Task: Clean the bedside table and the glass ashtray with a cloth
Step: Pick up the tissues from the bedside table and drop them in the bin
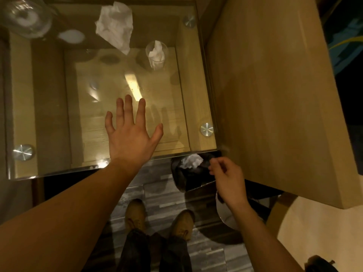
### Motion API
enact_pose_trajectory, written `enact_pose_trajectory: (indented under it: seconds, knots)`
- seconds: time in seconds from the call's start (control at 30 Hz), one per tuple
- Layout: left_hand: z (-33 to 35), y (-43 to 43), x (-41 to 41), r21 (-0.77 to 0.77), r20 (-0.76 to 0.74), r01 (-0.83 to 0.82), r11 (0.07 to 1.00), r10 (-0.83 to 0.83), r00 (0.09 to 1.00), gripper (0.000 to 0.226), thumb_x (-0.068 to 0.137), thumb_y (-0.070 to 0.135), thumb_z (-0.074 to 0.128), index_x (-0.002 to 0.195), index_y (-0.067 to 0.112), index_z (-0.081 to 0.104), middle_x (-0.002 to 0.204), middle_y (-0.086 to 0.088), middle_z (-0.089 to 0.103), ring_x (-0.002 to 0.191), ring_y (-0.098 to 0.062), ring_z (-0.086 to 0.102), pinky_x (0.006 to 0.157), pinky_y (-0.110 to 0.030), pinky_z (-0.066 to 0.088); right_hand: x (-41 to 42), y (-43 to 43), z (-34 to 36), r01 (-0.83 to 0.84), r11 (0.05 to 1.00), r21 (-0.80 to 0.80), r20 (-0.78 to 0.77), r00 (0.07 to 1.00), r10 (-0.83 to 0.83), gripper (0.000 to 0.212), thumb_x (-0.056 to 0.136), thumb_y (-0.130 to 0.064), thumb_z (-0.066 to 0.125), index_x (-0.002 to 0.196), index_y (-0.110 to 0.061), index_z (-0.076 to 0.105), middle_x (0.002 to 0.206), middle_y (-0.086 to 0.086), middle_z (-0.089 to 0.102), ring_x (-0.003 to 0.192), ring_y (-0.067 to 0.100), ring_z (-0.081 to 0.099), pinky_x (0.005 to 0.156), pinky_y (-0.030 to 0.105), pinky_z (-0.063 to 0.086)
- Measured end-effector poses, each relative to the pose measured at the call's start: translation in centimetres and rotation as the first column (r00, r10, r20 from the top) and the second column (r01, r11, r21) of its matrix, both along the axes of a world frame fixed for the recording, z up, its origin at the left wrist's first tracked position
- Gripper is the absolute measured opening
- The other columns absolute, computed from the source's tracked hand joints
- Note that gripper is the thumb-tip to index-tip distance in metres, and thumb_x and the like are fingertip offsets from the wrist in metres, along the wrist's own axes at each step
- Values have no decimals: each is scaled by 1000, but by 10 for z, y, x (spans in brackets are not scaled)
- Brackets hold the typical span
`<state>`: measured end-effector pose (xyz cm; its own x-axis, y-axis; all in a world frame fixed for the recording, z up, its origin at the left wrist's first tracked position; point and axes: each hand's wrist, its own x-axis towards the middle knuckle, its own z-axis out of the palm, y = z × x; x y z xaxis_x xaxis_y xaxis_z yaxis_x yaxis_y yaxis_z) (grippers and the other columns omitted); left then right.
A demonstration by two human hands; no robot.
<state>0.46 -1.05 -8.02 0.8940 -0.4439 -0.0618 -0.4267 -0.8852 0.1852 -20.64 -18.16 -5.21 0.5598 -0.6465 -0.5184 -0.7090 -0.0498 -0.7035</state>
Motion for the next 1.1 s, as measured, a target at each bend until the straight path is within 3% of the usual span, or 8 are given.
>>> enact_pose_trajectory:
  seconds: [0.1, 0.23, 0.33, 0.5, 0.63, 0.87, 1.03, 1.1]
  knots:
    - [-1, 0, 0, 5, 10, -3, 1000, 3, 1000, 81, 99, 73, 23, 165, 25, 17, 174, -13, 12, 161, -29, 3, 125, -59, 7, 38, -3, 46, -70, 996, -62, 155, 985, 79, 14, 98, -41, 59, 92, -34, 69, 87, -13, 72, 83, 5, 68, 70, 12, 52]
    - [-3, -1, 0, 16, 20, -9, 1000, 8, 1000, 82, 99, 74, 22, 164, 25, 19, 174, -12, 13, 161, -28, 4, 125, -58, 7, 113, -14, 68, -161, 972, -171, 254, 946, 201, 9, 96, -37, 66, 103, -32, 67, 97, -14, 69, 91, 4, 65, 75, 17, 54]
    - [-4, -1, -1, 15, 29, -11, 1000, 10, 1000, 81, 99, 73, 26, 164, 24, 22, 173, -12, 14, 161, -28, 5, 124, -58, 7, 172, -23, 62, -224, 951, -212, 275, 920, 278, 32, 92, -35, 73, 120, -23, 63, 113, -7, 65, 103, 7, 62, 85, 23, 53]
    - [-6, 0, 0, 36, 46, -3, 999, 1, 999, 82, 99, 71, 29, 163, 22, 24, 173, -14, 16, 161, -29, 7, 125, -59, 10, 247, -37, 45, -261, 948, -184, 289, 907, 306, 65, 84, -40, 82, 137, -17, 54, 126, -7, 59, 107, 0, 55, 88, 15, 45]
    - [-6, 1, 0, 50, 45, 7, 999, -9, 999, 82, 99, 73, 24, 164, 22, 22, 173, -14, 15, 161, -30, 7, 125, -59, 11, 275, -43, 31, -310, 941, -138, 317, 886, 339, 78, 80, -35, 86, 145, -14, 49, 139, -1, 57, 124, 12, 55, 102, 27, 48]
    - [-6, 1, 0, 53, 33, 5, 999, -7, 999, 82, 99, 73, 26, 164, 23, 20, 173, -14, 14, 162, -29, 5, 125, -59, 11, 291, -43, 20, -352, 923, -156, 350, 854, 385, 52, 81, -26, 86, 126, -15, 64, 114, -9, 68, 104, 3, 63, 87, 18, 51]
    - [-5, 1, 0, 47, 26, 2, 999, -3, 1000, 83, 99, 74, 24, 165, 24, 20, 173, -13, 13, 162, -28, 4, 125, -58, 9, 279, -43, 25, -319, 937, -140, 378, 858, 348, 46, 83, -24, 85, 123, -17, 64, 106, -16, 66, 100, 0, 64, 89, 24, 56]
    - [-4, 1, 0, 45, 25, 2, 999, -3, 1000, 83, 99, 74, 24, 164, 23, 20, 173, -13, 14, 161, -29, 5, 124, -57, 8, 261, -43, 32, -273, 953, -129, 384, 872, 302, 46, 82, -28, 85, 123, -20, 63, 106, -20, 65, 98, -5, 64, 85, 19, 56]
